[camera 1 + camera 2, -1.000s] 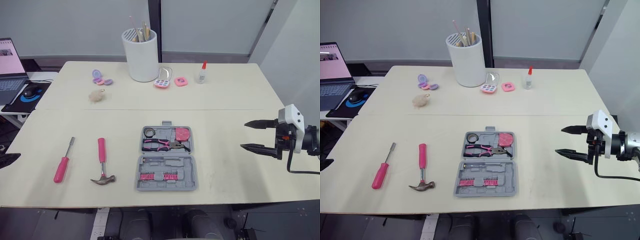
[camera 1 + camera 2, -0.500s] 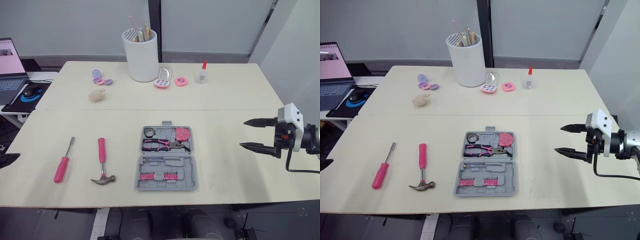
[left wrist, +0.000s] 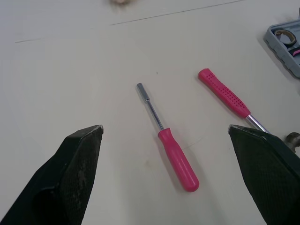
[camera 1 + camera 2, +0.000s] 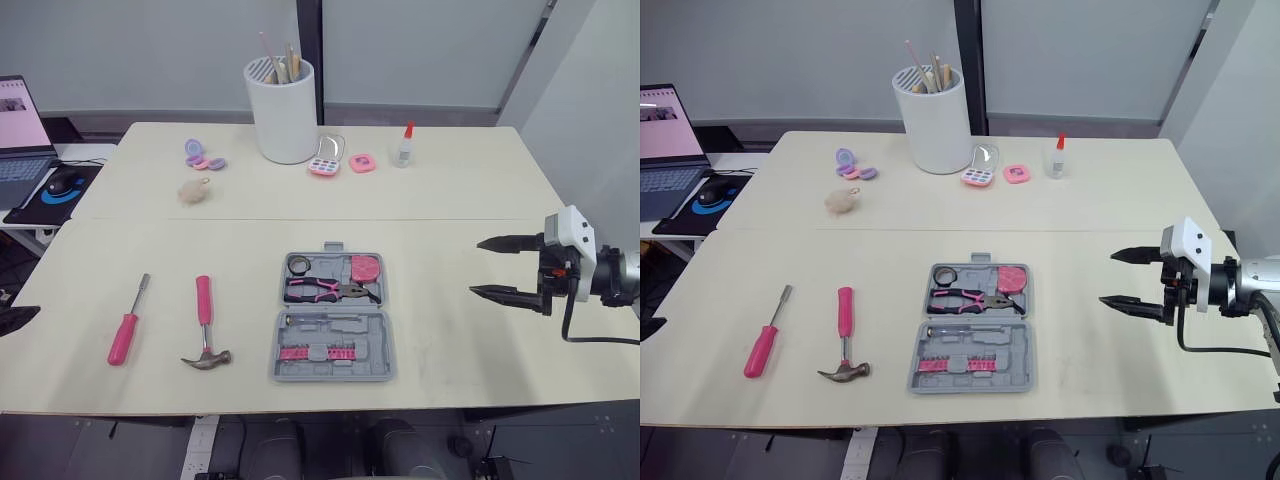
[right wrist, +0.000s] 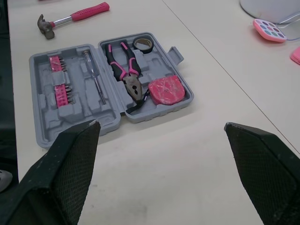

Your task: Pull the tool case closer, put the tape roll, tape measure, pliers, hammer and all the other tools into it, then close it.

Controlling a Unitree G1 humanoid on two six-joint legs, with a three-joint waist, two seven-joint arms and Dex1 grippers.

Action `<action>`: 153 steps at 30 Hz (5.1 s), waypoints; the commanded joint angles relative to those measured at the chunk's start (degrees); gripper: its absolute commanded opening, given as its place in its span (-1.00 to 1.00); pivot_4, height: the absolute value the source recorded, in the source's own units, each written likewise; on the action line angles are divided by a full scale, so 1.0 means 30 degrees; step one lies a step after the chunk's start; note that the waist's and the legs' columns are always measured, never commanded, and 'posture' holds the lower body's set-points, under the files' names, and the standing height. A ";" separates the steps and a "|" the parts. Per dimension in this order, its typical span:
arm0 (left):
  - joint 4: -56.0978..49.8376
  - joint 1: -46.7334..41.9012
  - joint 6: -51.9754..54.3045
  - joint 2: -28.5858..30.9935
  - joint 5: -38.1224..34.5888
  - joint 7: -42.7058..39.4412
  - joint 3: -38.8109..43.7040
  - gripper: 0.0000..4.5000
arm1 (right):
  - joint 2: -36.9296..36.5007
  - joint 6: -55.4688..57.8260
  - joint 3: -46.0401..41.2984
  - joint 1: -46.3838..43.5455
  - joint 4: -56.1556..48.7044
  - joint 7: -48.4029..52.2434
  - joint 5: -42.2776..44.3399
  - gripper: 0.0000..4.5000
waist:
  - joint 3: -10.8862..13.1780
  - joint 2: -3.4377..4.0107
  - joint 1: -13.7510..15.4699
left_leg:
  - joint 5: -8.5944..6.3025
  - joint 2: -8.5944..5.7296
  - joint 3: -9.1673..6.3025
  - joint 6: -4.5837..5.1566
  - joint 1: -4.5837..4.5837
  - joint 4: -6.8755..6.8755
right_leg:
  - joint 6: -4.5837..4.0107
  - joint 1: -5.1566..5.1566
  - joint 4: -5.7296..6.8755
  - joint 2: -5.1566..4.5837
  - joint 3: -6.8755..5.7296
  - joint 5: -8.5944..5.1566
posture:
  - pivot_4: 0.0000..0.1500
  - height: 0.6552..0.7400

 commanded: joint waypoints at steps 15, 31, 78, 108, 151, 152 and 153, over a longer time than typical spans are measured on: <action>-1.0993 0.6744 0.4667 -0.3132 -0.1625 0.2347 0.4134 0.98 | 0.5354 0.2429 0.3819 -0.4635 -0.7521 -0.1898 0.3988 1.00 | -0.0030 -0.0050 0.0022 | 0.0001 -0.0019 -0.0037 -0.0001 -0.0002 0.0014 | -0.0003 -0.0015 0.0073 -0.0050 -0.0015 0.0000 | 1.00 1.00; -1.2462 0.1639 -0.9087 -0.0014 0.4935 -0.0594 -0.6140 0.98 | 0.5918 0.1241 0.4592 -0.3780 -0.7052 -0.2476 0.2166 1.00 | -0.0042 -0.0069 0.0149 | 0.0000 -0.0052 -0.0010 0.0000 -0.0005 0.0009 | -0.0010 -0.0013 0.0066 -0.0068 -0.0009 -0.0003 | 1.00 1.00; 0.2198 -1.4088 -2.7564 -0.6778 2.0098 0.6762 -2.3376 -0.91 | 0.3484 0.3566 0.2762 -0.0733 -1.0547 -0.5666 0.3393 1.00 | -0.0140 0.0100 0.0129 | 0.0004 -0.0053 0.0043 0.0002 0.0013 0.0067 | 0.0009 -0.0008 0.0182 0.0125 0.0005 -0.0005 | 1.00 1.00; -1.9865 -0.4075 1.3064 -0.3696 0.3615 0.5271 -1.1493 -0.98 | 0.4567 0.1508 0.4383 -0.1922 -0.8599 -0.4350 0.1879 1.00 | -0.0052 -0.0045 -0.0229 | 0.0006 -0.0011 -0.0091 -0.0003 -0.0010 0.0074 | 0.0049 -0.0031 0.0221 0.0158 0.0007 -0.0050 | 1.00 1.00; -2.0643 -0.1650 1.2130 -0.8219 -0.0256 1.1932 -0.4604 0.99 | 0.5018 0.0646 0.5008 -0.2419 -0.7171 -0.3600 0.0760 1.00 | -0.0048 -0.0078 -0.0052 | 0.0006 -0.0016 -0.0083 -0.0006 -0.0007 0.0062 | -0.0005 -0.0029 0.0202 0.0045 0.0025 -0.0019 | 1.00 1.00; -2.1181 -0.1113 1.2146 -0.8422 -0.0590 1.2137 -0.3523 0.99 | 0.5207 0.0589 0.5138 -0.2576 -0.6942 -0.3554 0.0737 1.00 | -0.0049 -0.0080 -0.0052 | 0.0006 -0.0016 -0.0080 -0.0007 -0.0003 0.0061 | -0.0005 -0.0029 0.0201 0.0041 0.0025 -0.0019 | 1.00 1.00; -2.1747 -0.0496 1.2083 -0.8681 -0.0912 1.2364 -0.2349 0.99 | 0.5394 0.0473 0.5301 -0.2761 -0.6700 -0.3427 0.0658 1.00 | -0.0049 -0.0080 -0.0016 | 0.0006 -0.0012 -0.0082 -0.0007 -0.0001 0.0062 | -0.0005 -0.0025 0.0201 0.0041 0.0021 -0.0019 | 1.00 1.00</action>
